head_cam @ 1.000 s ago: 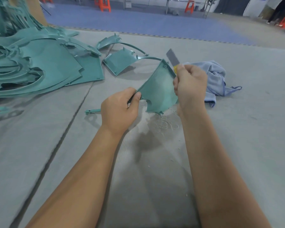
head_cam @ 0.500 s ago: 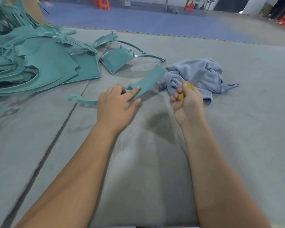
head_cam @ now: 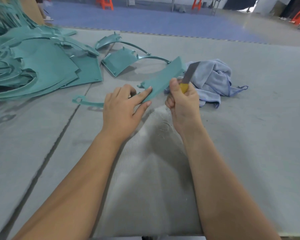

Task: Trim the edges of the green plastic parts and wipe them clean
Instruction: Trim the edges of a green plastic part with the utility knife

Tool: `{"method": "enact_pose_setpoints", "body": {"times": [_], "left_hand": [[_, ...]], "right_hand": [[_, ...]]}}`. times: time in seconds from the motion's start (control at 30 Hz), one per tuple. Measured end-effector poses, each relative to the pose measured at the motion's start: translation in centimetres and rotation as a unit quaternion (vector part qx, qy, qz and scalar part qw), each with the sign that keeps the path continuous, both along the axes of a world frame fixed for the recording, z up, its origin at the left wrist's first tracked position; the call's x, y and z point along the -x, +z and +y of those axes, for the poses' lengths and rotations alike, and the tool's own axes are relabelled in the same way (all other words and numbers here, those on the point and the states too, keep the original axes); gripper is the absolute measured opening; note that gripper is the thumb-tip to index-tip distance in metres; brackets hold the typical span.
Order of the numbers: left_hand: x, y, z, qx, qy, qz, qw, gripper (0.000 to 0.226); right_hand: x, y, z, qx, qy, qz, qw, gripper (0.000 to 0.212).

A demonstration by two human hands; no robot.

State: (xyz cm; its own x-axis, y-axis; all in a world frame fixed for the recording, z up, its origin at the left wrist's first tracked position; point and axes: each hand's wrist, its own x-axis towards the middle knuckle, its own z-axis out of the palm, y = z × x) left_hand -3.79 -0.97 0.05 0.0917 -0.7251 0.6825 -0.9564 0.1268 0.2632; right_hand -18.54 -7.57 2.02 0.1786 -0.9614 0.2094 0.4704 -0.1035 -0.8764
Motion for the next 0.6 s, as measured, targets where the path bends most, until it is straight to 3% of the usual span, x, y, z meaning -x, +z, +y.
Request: {"method": "enact_pose_setpoints", "body": {"times": [0.27, 0.37, 0.47, 0.6], "left_hand": [[-0.2, 0.2, 0.0, 0.008, -0.002, 0.071, 0.997, 0.038], [-0.6, 0.0, -0.1, -0.008, 0.031, 0.031, 0.999, 0.038], [-1.2, -0.3, -0.2, -0.041, 0.053, -0.042, 0.997, 0.042], [-1.1, -0.4, -0.1, -0.058, 0.045, -0.083, 0.994, 0.042]], "right_hand": [[-1.2, -0.4, 0.8, 0.051, -0.011, 0.134, 0.99, 0.032], [-1.5, 0.0, 1.3, -0.008, 0.037, 0.047, 0.998, 0.025], [-1.1, 0.3, 0.8, -0.101, 0.028, -0.057, 0.993, 0.034], [0.1, 0.2, 0.1, -0.142, 0.005, -0.041, 0.989, 0.034]]}}
